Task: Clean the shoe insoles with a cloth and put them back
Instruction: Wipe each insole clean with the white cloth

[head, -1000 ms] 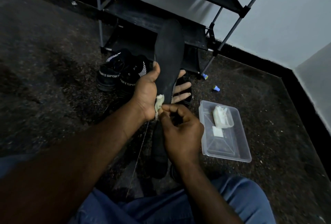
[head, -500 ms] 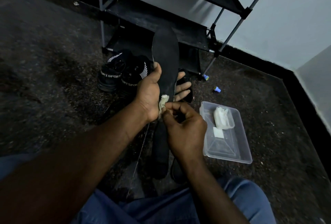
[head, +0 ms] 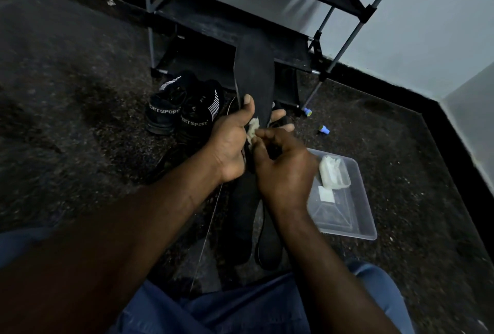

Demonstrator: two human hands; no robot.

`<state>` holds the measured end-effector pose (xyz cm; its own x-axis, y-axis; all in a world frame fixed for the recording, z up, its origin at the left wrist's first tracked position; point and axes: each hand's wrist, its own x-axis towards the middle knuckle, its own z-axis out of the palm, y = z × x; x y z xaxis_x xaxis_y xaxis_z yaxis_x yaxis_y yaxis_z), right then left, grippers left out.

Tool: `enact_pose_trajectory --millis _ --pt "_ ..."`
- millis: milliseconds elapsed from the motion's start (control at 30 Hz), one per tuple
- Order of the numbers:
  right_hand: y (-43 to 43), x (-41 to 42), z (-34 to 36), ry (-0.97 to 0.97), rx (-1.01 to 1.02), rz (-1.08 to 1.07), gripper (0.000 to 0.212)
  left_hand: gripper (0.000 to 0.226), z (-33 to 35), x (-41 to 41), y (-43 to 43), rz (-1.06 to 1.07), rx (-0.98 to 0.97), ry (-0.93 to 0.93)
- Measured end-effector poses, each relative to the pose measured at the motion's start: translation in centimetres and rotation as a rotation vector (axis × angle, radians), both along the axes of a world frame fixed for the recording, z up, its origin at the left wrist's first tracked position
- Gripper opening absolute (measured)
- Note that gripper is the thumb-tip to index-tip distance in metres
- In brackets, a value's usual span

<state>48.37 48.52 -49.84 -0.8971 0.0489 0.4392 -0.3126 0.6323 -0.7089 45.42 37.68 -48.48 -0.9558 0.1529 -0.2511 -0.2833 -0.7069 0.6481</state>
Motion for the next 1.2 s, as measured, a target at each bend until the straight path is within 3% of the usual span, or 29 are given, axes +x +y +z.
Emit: enact_pose_trajectory --millis 200,333,433,667,833,967,1100,1200 --pt "0.4 1.1 -1.0 0.027 0.144 0.100 0.024 0.065 -0.8 -0.4 -0.3 -0.014 -0.017 -0.013" --pt "1.6 -1.6 0.1 0.064 0.284 -0.007 0.023 0.071 -0.8 -0.2 0.2 -0.115 0.005 -0.053" --pt "1.3 -3.4 1.2 0.046 0.222 -0.058 0.028 0.069 -0.7 -0.1 0.4 -0.096 0.015 -0.062" --pt "-0.4 0.1 -0.4 0.084 0.301 0.166 0.033 0.062 -1.0 -1.0 -0.7 0.014 0.035 -0.031" --pt "1.4 -1.7 0.6 0.194 0.478 0.005 0.027 0.076 -0.7 -0.5 -0.1 -0.103 0.055 -0.064" --pt "1.8 -4.7 1.7 0.111 0.486 -0.097 0.028 0.056 -0.6 -0.1 1.0 -0.052 0.054 -0.081" --pt "1.3 -4.1 0.5 0.052 0.383 0.010 0.036 0.061 -0.5 0.0 0.4 -0.051 0.042 -0.103" --pt "0.8 -1.1 -0.8 0.038 0.257 0.089 0.034 0.052 -0.9 -0.4 0.0 0.030 0.024 -0.077"
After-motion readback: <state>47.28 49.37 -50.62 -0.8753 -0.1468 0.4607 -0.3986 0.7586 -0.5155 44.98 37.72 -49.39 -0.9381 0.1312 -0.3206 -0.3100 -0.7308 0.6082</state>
